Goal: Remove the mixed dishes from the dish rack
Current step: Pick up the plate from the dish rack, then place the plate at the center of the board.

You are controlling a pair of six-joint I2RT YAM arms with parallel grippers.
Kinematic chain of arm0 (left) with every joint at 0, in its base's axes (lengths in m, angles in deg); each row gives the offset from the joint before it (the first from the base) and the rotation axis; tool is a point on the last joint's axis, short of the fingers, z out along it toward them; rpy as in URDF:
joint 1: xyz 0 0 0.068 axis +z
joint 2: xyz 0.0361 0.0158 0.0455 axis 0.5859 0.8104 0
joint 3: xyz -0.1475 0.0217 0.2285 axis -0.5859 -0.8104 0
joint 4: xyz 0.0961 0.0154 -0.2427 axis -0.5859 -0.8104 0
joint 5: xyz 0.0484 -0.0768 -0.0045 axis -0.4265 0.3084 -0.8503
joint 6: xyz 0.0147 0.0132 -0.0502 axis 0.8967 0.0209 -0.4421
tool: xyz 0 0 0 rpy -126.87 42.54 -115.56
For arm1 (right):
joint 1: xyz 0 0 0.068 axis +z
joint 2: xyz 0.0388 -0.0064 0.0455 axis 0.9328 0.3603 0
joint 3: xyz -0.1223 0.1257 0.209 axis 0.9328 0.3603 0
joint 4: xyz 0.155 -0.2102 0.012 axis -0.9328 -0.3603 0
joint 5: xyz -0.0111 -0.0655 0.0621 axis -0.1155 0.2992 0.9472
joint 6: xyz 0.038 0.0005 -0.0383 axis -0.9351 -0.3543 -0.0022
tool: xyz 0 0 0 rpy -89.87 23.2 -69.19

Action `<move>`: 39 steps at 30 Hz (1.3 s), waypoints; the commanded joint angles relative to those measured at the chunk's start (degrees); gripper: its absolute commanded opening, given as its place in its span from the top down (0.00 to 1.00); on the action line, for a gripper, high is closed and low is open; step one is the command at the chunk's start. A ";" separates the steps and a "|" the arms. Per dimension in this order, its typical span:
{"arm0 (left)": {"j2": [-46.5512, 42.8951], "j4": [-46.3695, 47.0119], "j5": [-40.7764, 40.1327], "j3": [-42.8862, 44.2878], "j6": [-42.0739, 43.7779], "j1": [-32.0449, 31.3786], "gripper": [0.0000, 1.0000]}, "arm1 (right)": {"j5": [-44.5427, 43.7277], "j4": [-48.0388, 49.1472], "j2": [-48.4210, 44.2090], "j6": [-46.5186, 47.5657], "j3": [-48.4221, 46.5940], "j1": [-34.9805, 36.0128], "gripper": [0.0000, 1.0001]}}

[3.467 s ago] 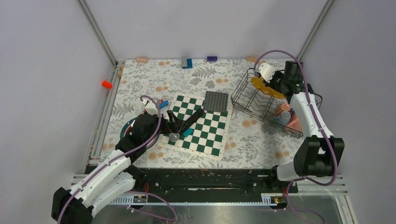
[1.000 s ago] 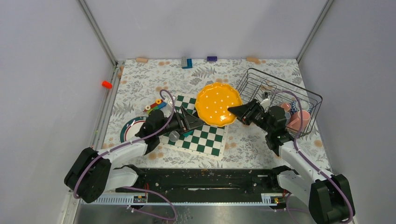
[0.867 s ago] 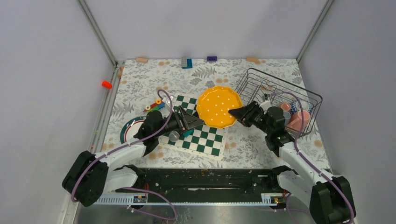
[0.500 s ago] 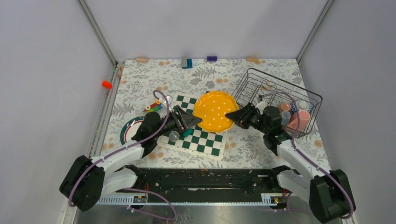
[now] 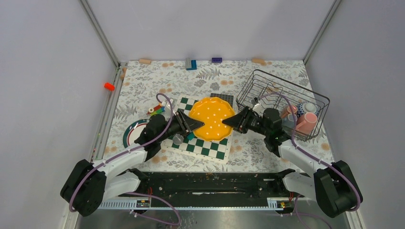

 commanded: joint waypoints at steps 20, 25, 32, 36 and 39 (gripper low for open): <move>-20.41 -2.42 -17.76 -9.74 -9.71 0.62 1.00 | -12.33 -10.27 -6.53 7.72 -6.34 0.55 0.00; -33.57 -17.07 -30.34 -11.08 -11.18 0.67 1.00 | -18.87 -15.89 -10.02 10.42 -6.33 0.55 0.00; -52.56 -42.77 -47.17 -9.29 -13.60 0.93 1.00 | -21.42 -17.34 -11.88 12.24 -6.30 0.51 0.00; -60.22 -55.87 -55.12 -7.58 -17.37 0.93 1.00 | -21.19 -17.43 -11.26 12.64 -6.54 0.51 0.00; -64.73 -63.33 -59.96 -6.43 -19.96 0.93 1.00 | -20.66 -17.21 -10.71 12.78 -6.78 0.55 0.00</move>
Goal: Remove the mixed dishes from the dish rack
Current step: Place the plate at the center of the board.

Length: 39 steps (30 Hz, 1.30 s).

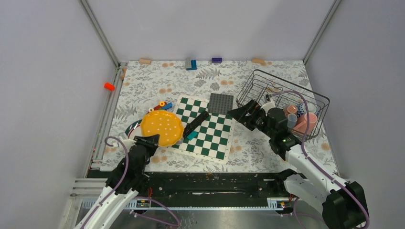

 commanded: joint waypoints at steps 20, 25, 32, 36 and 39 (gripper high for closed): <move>-11.66 -20.61 -22.91 9.94 -12.76 0.28 1.00 | 0.23 1.38 3.41 2.84 -3.64 0.12 0.02; -12.23 -17.38 -21.94 10.70 -8.60 0.28 1.00 | 0.93 1.69 4.28 2.93 -3.90 0.12 0.02; -13.36 -17.65 -22.59 13.24 -6.57 0.30 1.00 | 1.89 2.03 5.31 3.13 -4.22 0.12 0.02; -13.48 -22.70 -24.06 14.41 -10.46 0.30 1.00 | 2.07 2.11 5.61 3.15 -4.31 0.12 0.02; -13.51 -26.50 -25.48 15.29 -12.48 0.28 1.00 | 2.09 2.15 5.85 3.14 -4.43 0.12 0.02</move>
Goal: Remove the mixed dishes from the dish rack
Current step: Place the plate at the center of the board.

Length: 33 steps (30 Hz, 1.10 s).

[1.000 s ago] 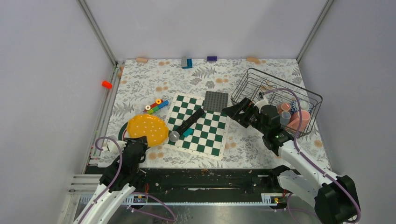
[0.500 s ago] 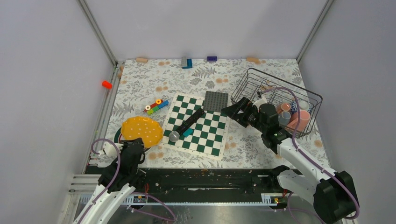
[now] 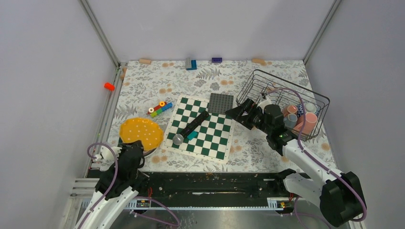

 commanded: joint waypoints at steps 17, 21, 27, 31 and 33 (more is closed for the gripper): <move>-11.80 -8.74 -8.59 3.59 -16.39 0.06 0.98 | 2.40 2.38 3.56 1.21 -3.75 0.12 0.02; -11.78 -8.48 -7.85 1.90 -17.63 0.06 0.97 | 2.87 2.73 4.05 1.04 -3.76 0.12 0.02; -11.75 -5.97 -6.52 -0.99 -17.89 0.06 0.92 | 3.26 2.90 4.47 0.93 -3.85 0.12 0.02; -11.76 -5.59 -5.98 -1.84 -17.97 0.06 0.81 | 3.18 2.78 4.38 0.90 -3.86 0.12 0.02; -11.72 -5.85 -5.70 -1.90 -18.01 0.06 0.68 | 3.18 2.69 4.47 0.91 -3.86 0.12 0.02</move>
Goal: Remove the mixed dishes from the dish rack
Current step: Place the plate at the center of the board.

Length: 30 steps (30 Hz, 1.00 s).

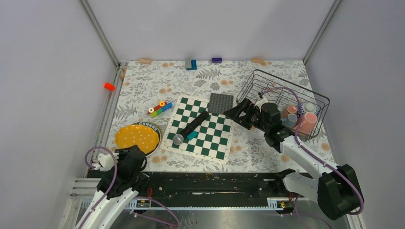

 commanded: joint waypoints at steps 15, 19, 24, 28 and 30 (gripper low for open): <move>-4.73 0.77 -1.39 3.96 -3.20 0.06 0.01 | 1.35 1.44 0.87 0.84 -3.19 0.12 0.02; 3.16 -3.41 1.67 8.21 -2.15 0.10 0.01 | -0.06 -0.69 1.05 2.28 -4.43 0.12 0.02; 12.41 -12.66 2.80 15.32 -2.66 0.06 0.01 | 0.15 -0.95 2.41 3.22 -5.15 0.12 0.02; 15.51 -12.36 5.15 15.64 0.13 0.07 0.01 | 1.56 -1.18 4.15 3.67 -5.94 0.09 0.02; 15.73 -12.39 5.69 15.04 0.40 0.06 0.01 | 2.37 -1.19 4.89 3.70 -6.31 0.03 0.02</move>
